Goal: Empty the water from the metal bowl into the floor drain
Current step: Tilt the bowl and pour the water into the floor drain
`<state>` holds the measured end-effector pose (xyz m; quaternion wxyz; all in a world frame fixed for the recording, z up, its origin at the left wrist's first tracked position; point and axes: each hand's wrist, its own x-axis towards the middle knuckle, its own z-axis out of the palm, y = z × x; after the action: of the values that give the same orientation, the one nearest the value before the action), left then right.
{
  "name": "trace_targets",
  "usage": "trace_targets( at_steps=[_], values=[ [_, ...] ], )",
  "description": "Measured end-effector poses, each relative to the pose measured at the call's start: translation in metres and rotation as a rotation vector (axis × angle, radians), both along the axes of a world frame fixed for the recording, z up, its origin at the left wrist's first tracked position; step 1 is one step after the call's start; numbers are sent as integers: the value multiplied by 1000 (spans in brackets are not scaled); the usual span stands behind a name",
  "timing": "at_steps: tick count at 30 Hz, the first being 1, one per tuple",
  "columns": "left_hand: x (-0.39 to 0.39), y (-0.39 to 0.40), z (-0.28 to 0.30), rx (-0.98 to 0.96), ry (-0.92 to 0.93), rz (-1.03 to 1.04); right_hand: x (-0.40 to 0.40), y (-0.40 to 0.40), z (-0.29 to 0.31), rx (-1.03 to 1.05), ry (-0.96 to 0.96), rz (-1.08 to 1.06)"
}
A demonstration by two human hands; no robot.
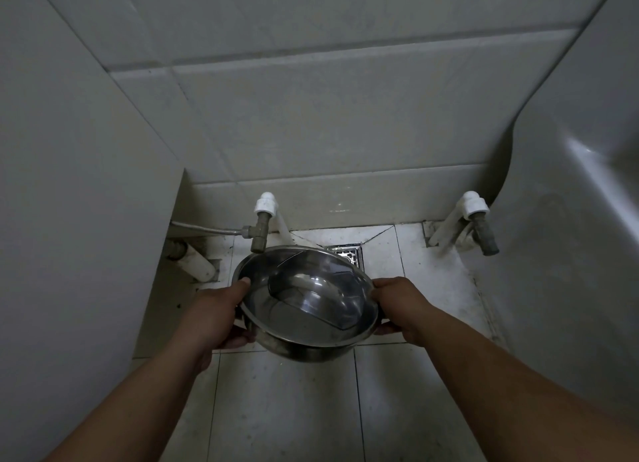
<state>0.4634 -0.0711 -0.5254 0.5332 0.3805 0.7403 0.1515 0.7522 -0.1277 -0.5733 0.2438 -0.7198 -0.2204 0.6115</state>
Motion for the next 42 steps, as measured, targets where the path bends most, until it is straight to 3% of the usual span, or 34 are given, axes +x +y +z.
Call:
trace_targets(
  at_steps=[42],
  values=[
    [4, 0, 3, -4, 10, -52, 4, -3, -7, -32, 7, -26]
  ],
)
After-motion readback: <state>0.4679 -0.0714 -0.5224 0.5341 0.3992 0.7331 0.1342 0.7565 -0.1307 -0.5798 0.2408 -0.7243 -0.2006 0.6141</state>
